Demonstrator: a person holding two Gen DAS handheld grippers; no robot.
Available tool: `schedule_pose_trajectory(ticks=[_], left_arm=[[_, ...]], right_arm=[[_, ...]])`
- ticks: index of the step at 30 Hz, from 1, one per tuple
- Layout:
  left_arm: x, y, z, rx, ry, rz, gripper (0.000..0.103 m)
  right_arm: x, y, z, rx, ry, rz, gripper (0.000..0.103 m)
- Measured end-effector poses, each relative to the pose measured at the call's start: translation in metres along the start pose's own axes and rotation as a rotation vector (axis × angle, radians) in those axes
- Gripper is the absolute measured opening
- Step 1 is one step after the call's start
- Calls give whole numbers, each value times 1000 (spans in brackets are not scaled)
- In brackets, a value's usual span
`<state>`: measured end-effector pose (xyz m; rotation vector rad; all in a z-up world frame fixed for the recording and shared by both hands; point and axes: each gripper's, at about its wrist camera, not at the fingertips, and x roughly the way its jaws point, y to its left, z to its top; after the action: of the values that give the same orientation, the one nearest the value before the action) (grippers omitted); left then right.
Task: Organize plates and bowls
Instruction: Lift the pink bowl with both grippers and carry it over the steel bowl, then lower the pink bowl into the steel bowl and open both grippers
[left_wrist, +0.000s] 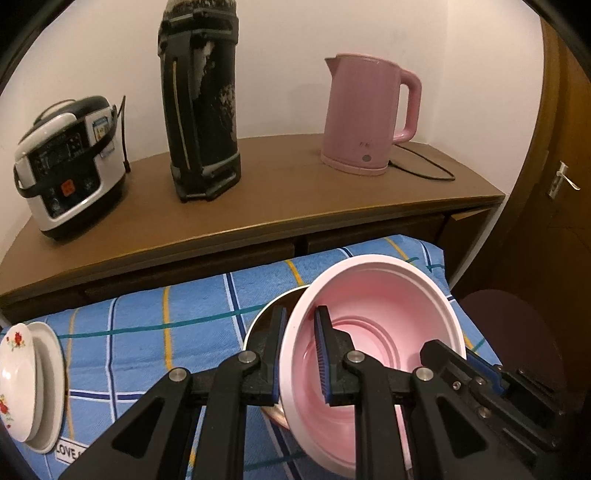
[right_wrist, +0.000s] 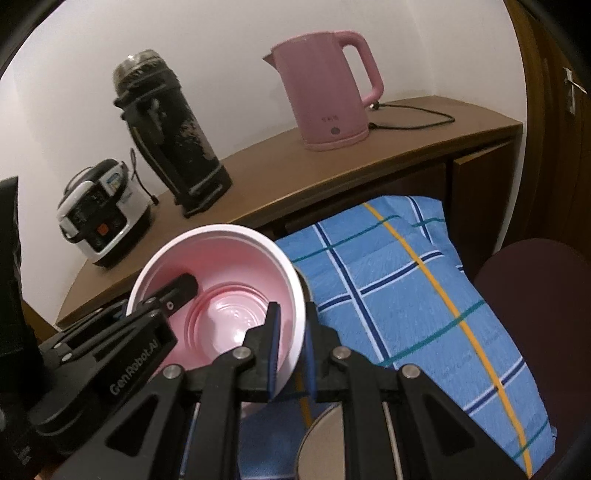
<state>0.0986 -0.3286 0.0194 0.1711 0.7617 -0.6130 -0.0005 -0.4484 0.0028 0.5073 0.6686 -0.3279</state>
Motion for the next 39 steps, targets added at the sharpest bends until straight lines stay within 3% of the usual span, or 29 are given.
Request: schedule_pose_trajectory(ticks=[24, 27, 29, 30, 33, 35, 37, 39], left_arm=[[50, 12, -8, -36, 87, 15, 18], [48, 12, -8, -37, 83, 7, 18], [44, 12, -7, -35, 71, 8, 18], [42, 11, -7, -28, 66, 14, 18], [34, 8, -8, 5, 50, 33, 26], [28, 7, -6, 11, 34, 48, 48], [21, 7, -5, 14, 0, 84, 61], [11, 8, -2, 22, -47, 111, 62]], right_arm=[[47, 2, 5, -34, 106, -97, 15], [48, 1, 5, -26, 106, -109, 27], [48, -3, 5, -9, 105, -106, 44], [46, -5, 5, 4, 95, -101, 45], [35, -8, 6, 27, 60, -86, 45], [30, -7, 7, 24, 48, -91, 45], [23, -6, 7, 23, 33, -90, 45], [15, -5, 6, 27, 11, -88, 45]])
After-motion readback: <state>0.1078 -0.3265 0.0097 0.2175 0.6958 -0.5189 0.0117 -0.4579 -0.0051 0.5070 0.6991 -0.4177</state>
